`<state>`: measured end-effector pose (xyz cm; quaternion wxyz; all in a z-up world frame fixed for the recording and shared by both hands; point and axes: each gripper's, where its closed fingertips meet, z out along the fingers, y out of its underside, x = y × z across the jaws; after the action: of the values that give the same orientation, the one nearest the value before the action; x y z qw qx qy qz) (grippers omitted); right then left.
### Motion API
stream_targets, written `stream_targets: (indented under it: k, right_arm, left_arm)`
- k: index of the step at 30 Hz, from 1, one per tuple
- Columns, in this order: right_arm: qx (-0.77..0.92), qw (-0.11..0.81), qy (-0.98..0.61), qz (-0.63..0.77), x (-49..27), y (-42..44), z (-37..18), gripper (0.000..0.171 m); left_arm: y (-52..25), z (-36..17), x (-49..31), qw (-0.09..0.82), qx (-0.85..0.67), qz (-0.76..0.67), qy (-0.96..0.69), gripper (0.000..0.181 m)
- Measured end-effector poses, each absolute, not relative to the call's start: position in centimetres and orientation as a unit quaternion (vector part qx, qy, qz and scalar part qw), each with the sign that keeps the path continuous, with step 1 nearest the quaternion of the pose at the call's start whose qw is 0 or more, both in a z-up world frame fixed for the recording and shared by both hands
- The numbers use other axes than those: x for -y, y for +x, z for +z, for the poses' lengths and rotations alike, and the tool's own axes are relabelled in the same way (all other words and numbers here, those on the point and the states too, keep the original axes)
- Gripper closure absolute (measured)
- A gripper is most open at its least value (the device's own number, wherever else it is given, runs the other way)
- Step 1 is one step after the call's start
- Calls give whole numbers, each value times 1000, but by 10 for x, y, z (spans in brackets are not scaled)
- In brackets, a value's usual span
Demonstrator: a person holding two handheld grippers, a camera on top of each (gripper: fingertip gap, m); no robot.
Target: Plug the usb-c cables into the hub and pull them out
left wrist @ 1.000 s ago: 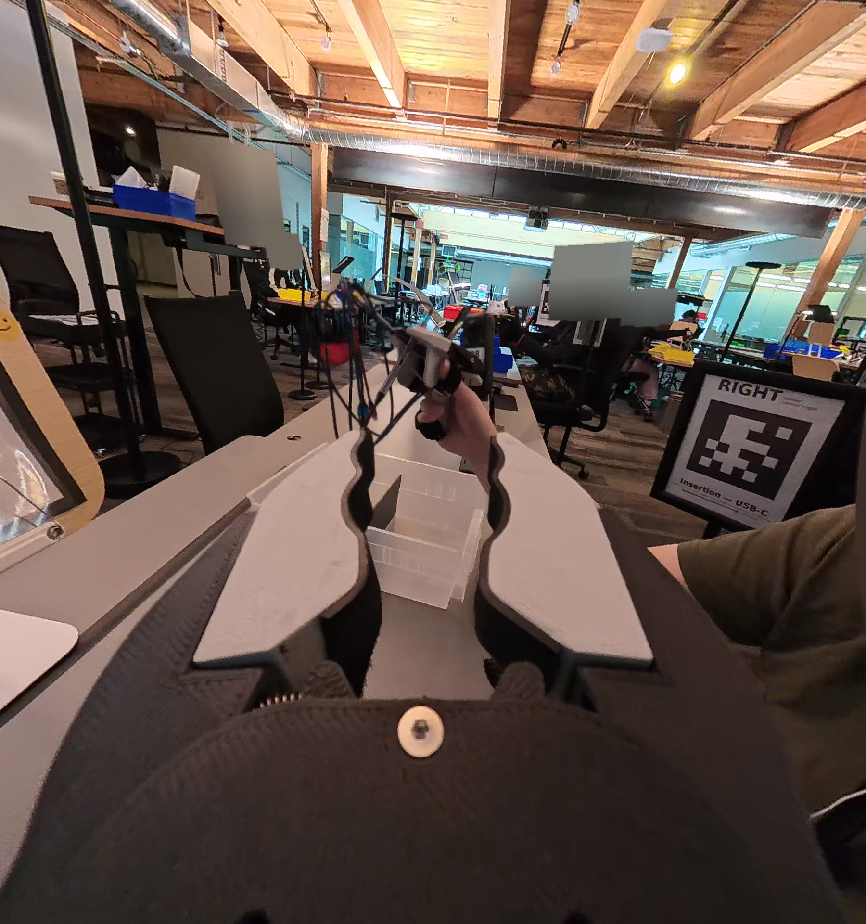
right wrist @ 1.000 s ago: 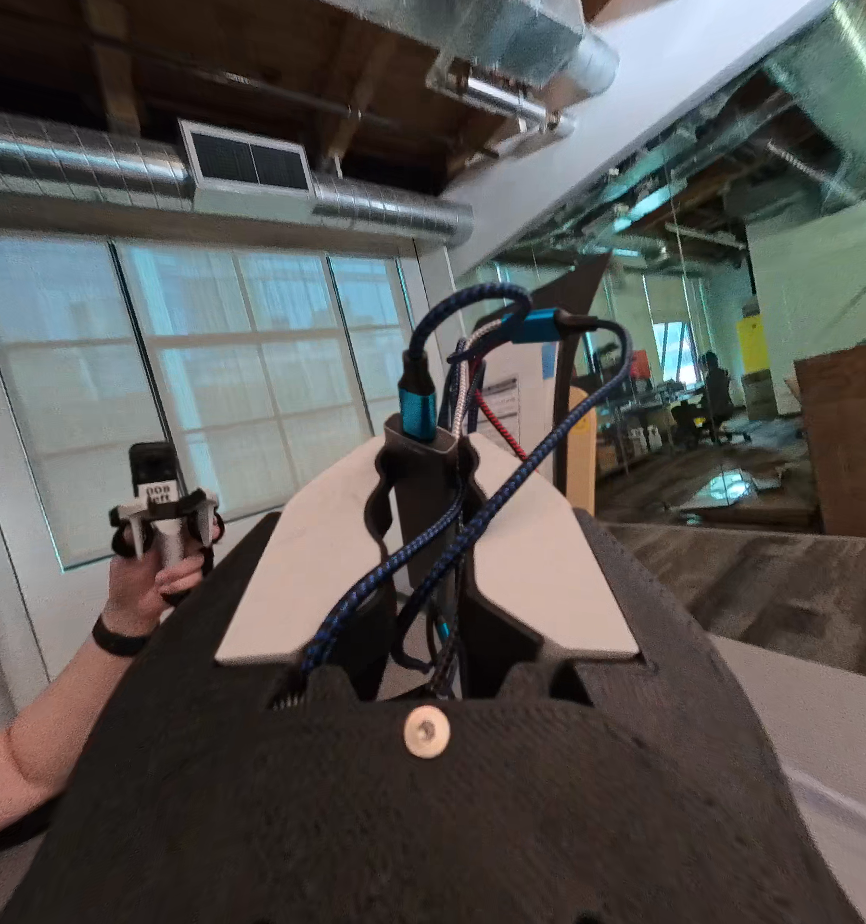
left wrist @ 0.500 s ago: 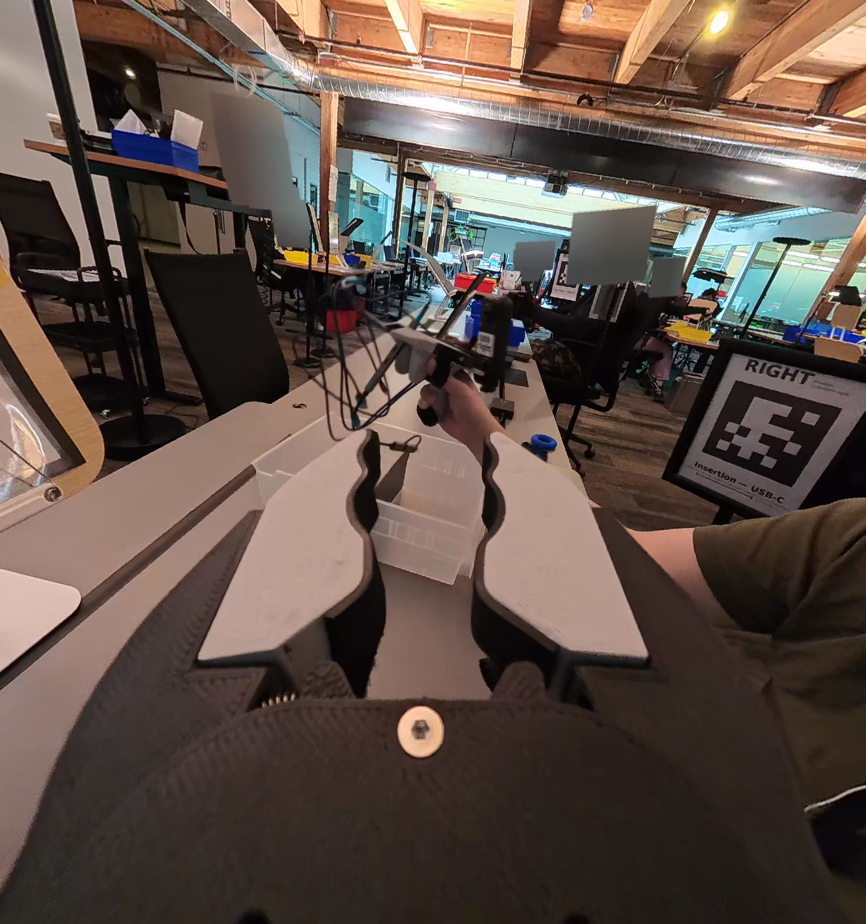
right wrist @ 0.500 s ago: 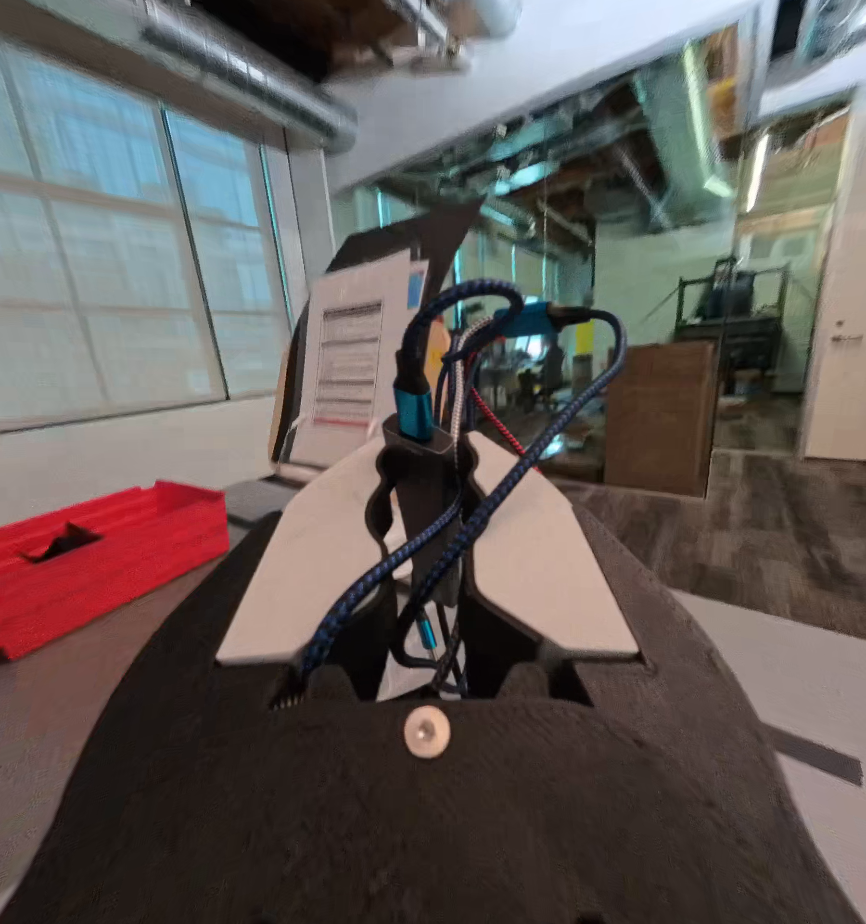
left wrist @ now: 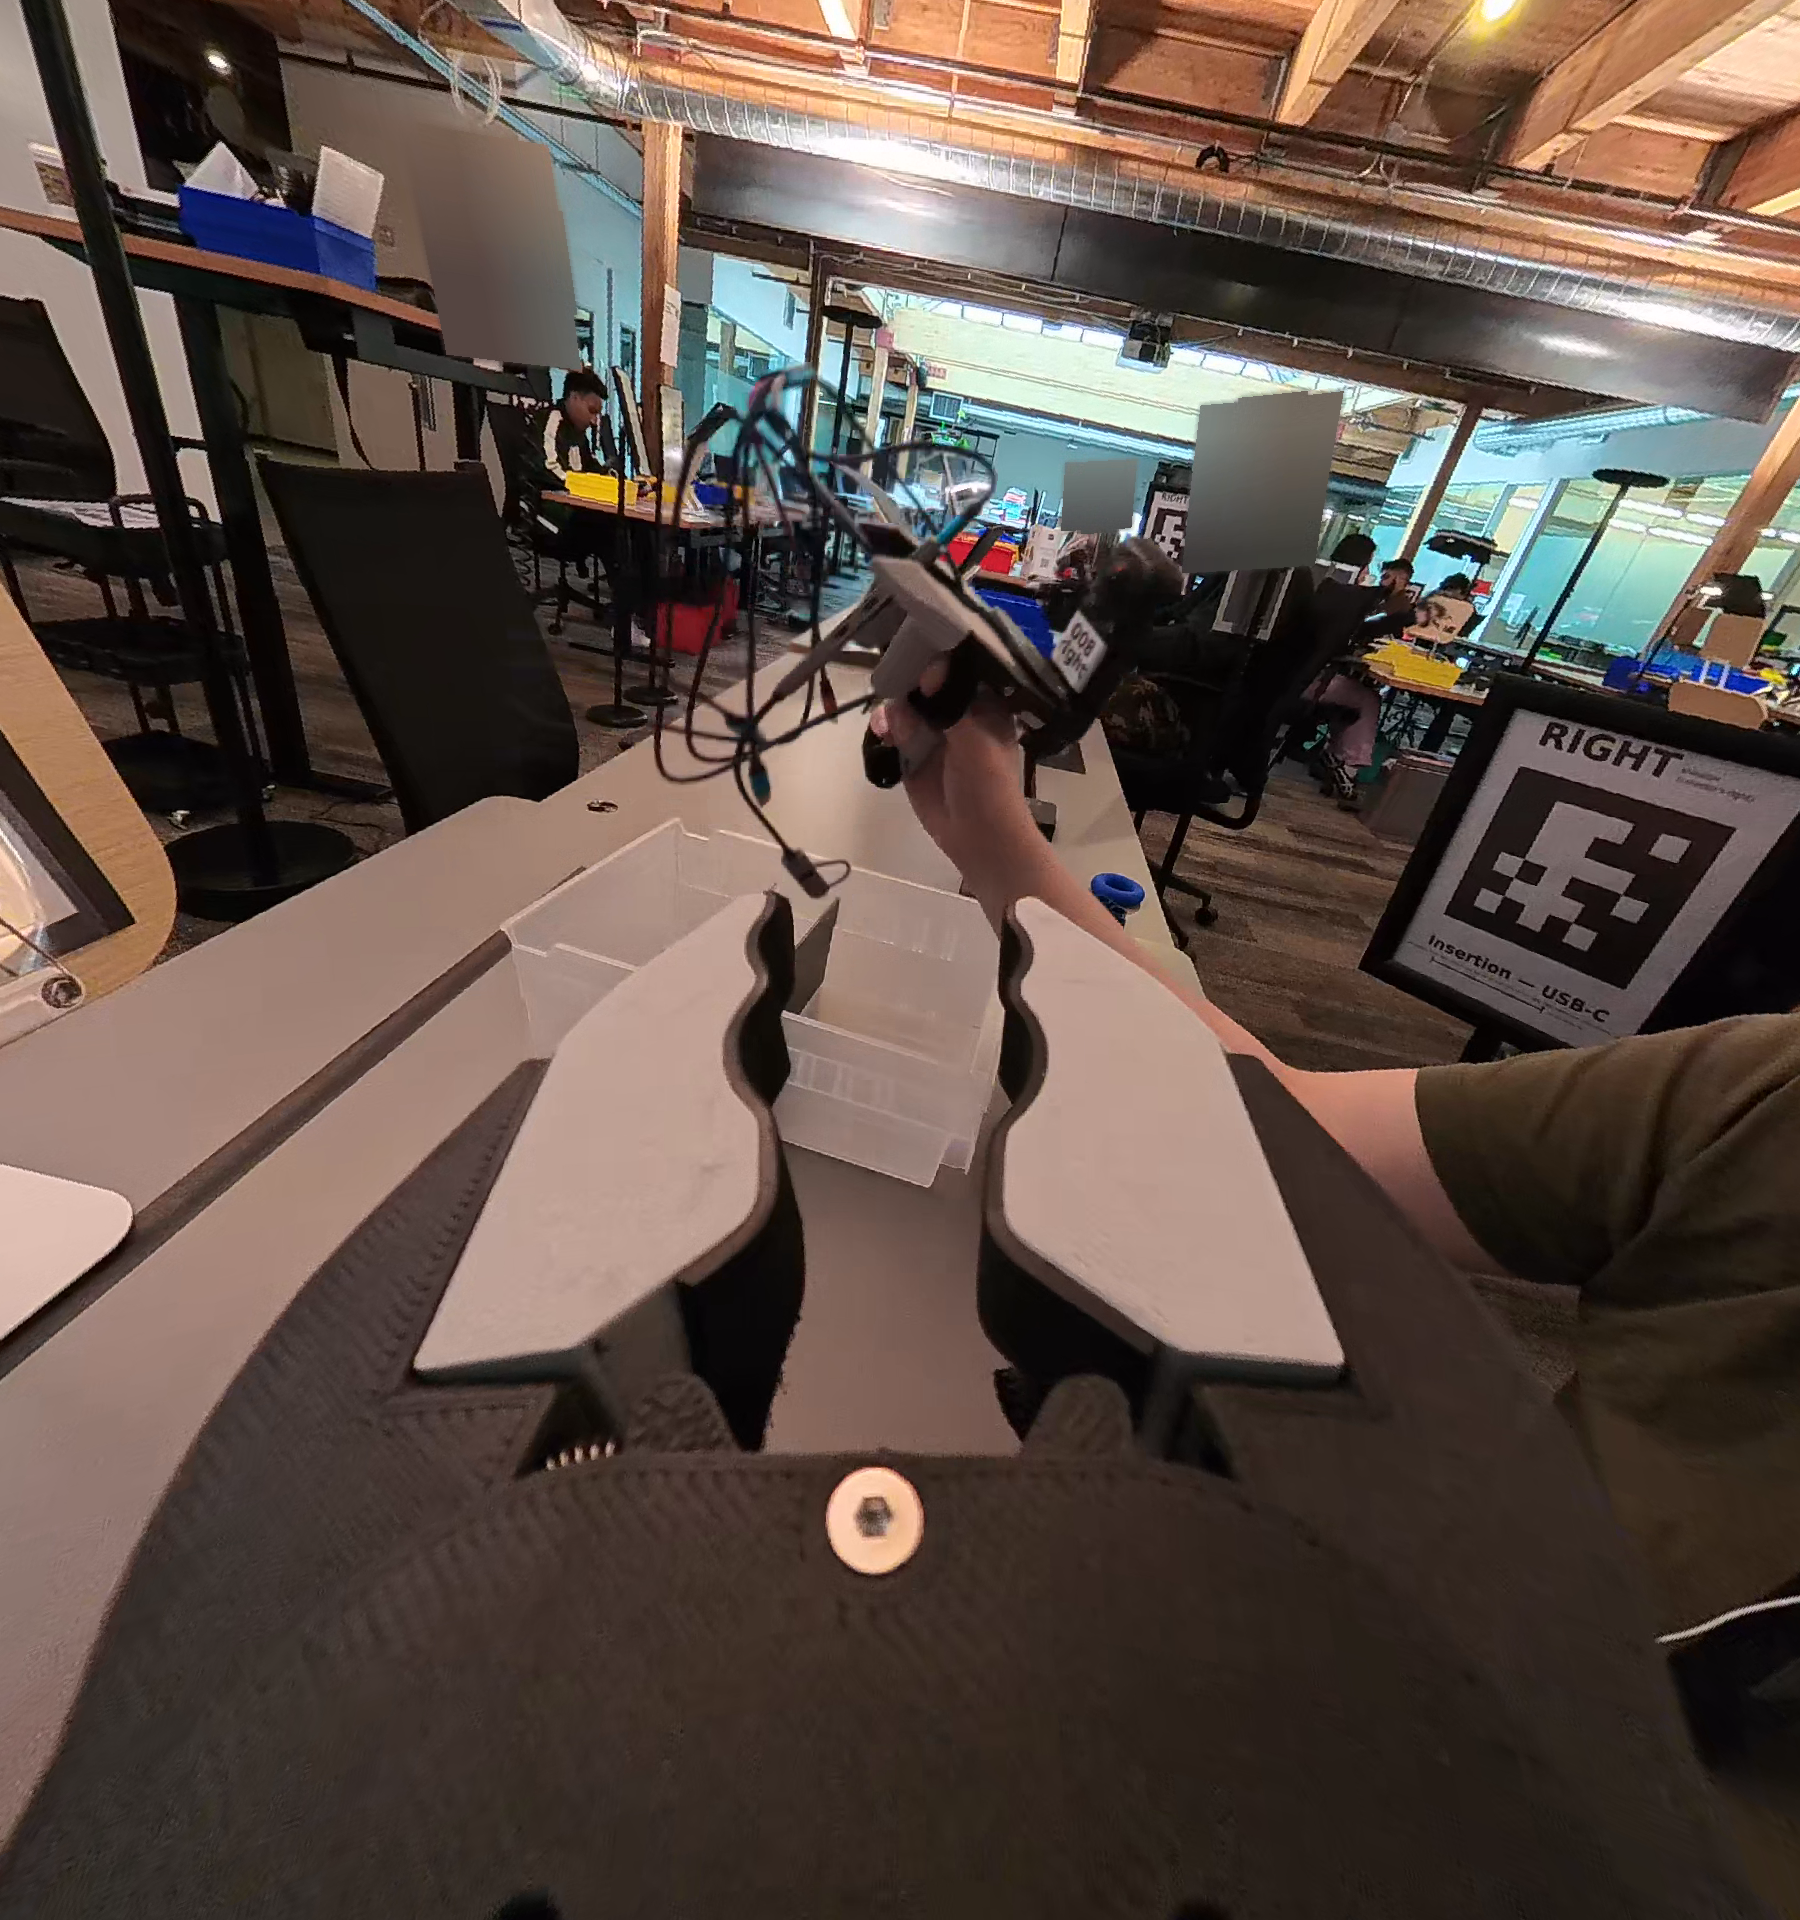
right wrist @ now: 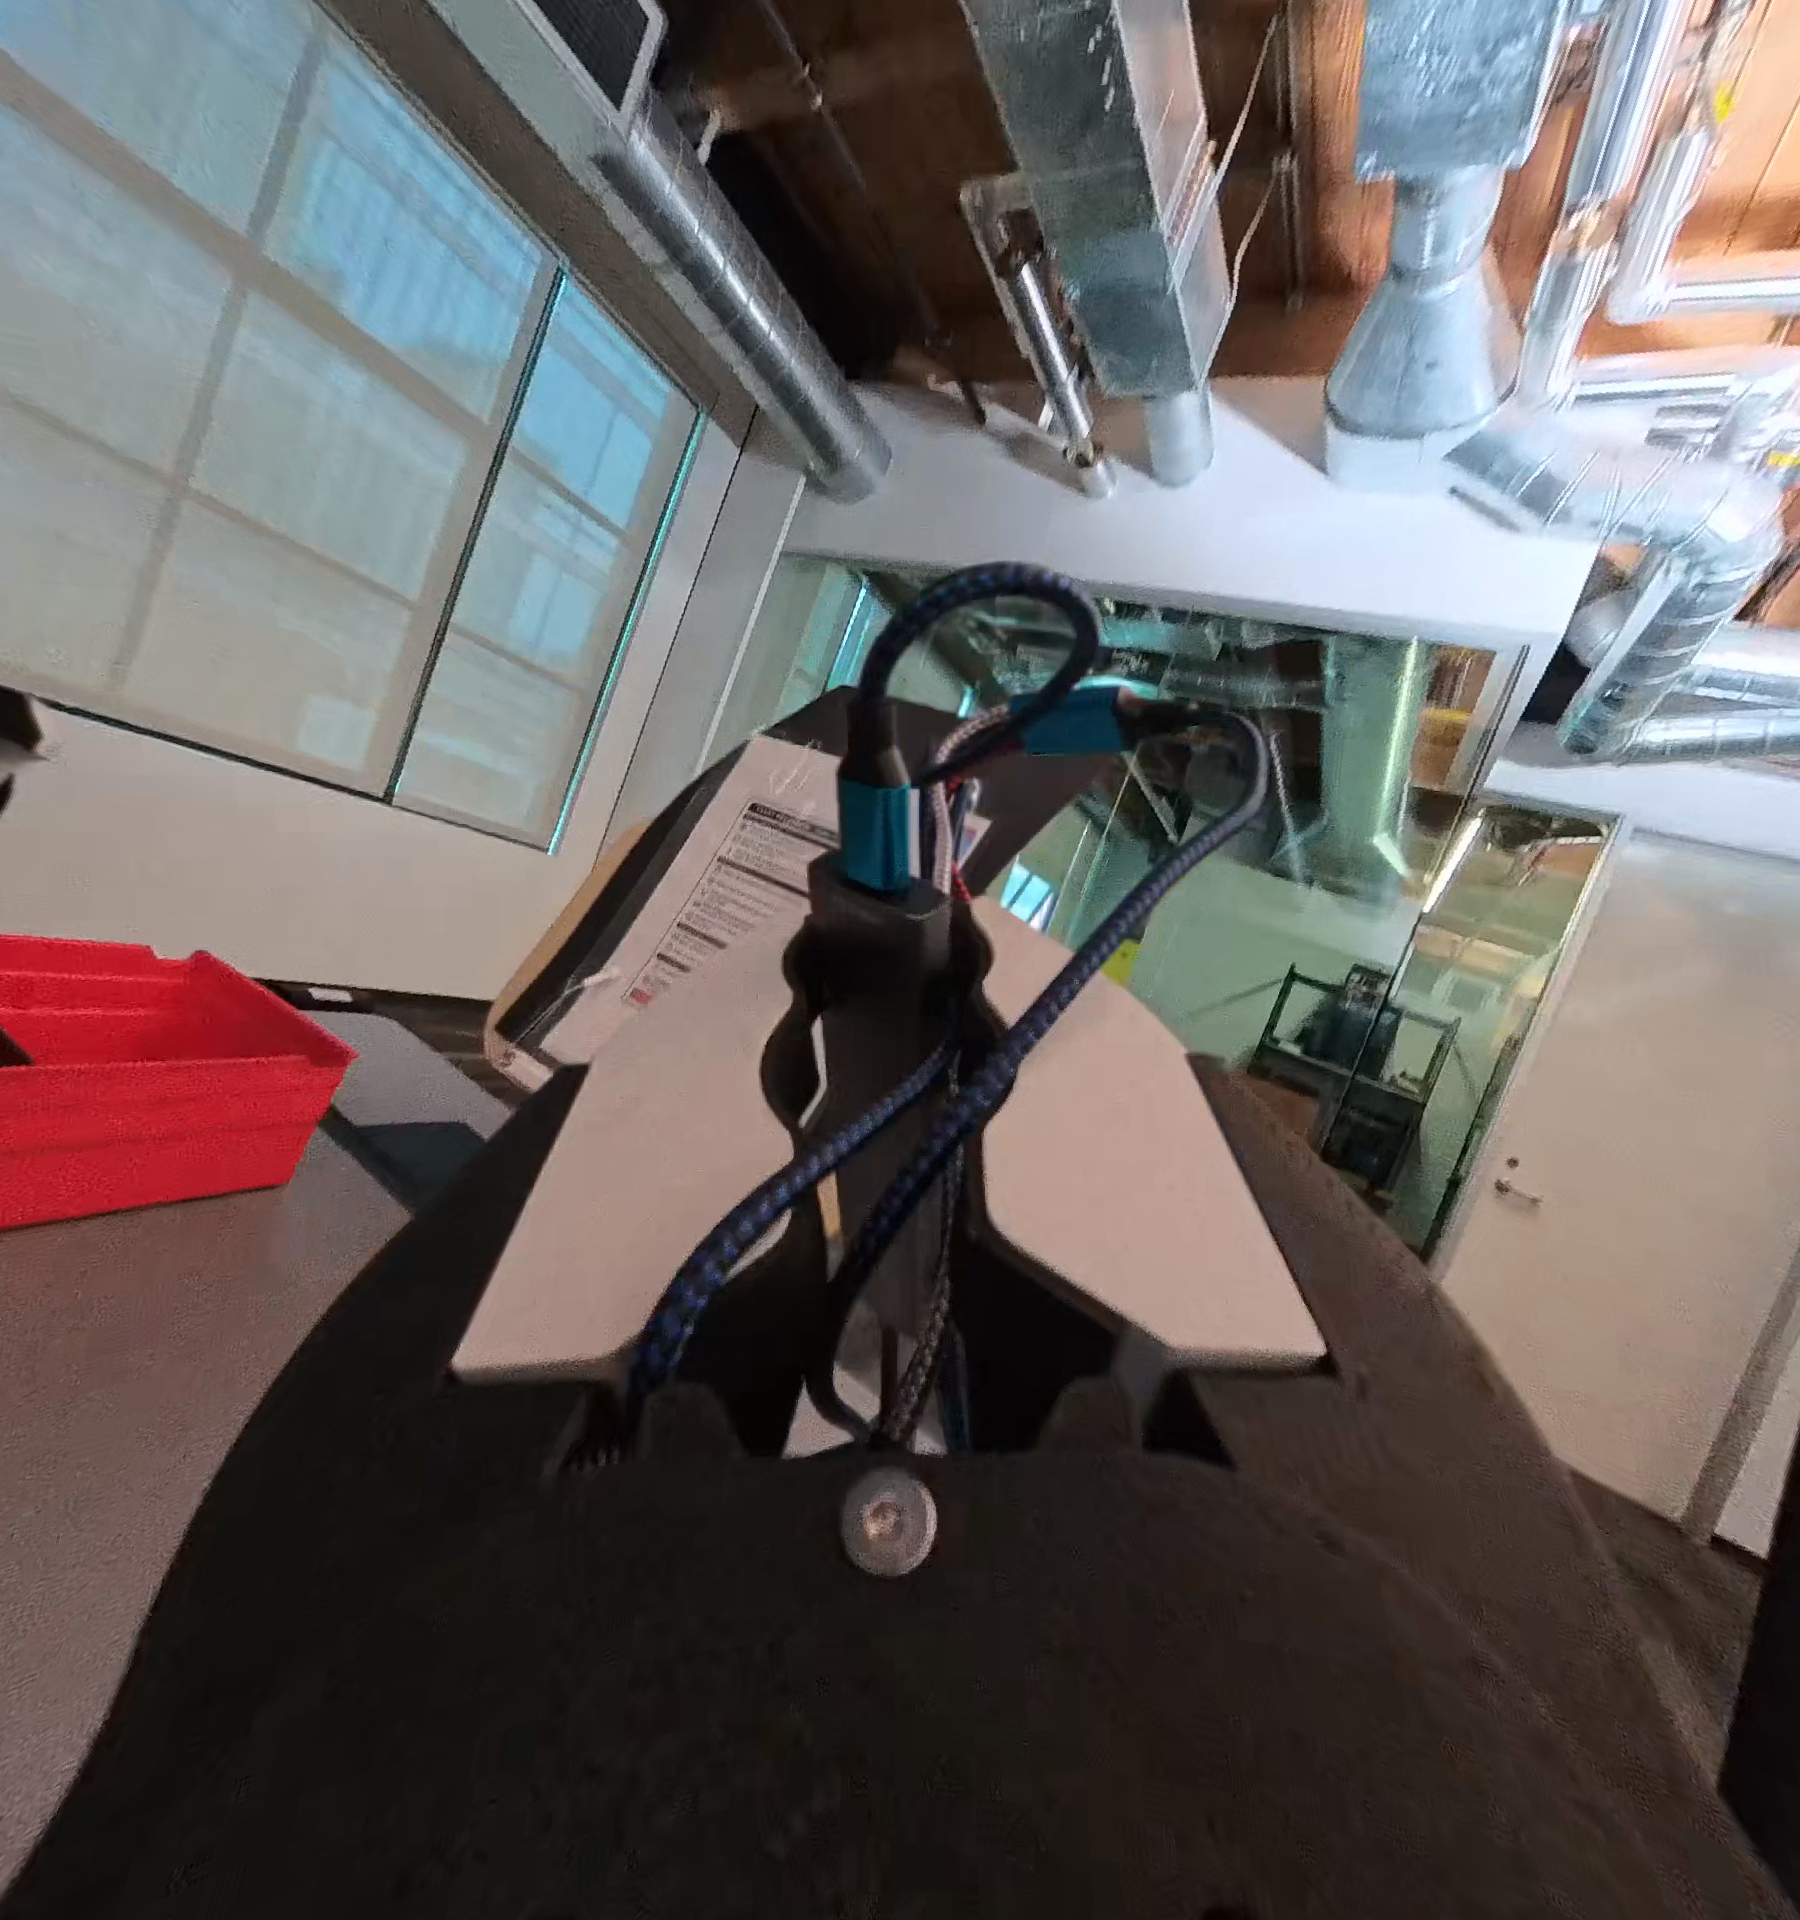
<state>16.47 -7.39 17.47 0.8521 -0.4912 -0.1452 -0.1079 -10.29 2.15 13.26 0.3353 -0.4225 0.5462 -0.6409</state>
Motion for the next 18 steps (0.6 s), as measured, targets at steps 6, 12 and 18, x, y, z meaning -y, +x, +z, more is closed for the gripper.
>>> stream_targets:
  k: [6, 12, 18]
  right_arm:
    - [166, 809, -539, -164, 52, 189, 133, 147]
    - [88, 617, -781, 35, 23, 223, 8, 147]
    - [-5, 498, -848, 183, 36, 215, -34, 146]
  left_arm:
    - [-100, 128, -22, 332, -550, -637, -426, 145]
    - [-97, 123, -21, 328, -555, -633, -429, 145]
    - [-95, 119, -20, 319, -558, -633, -431, 145]
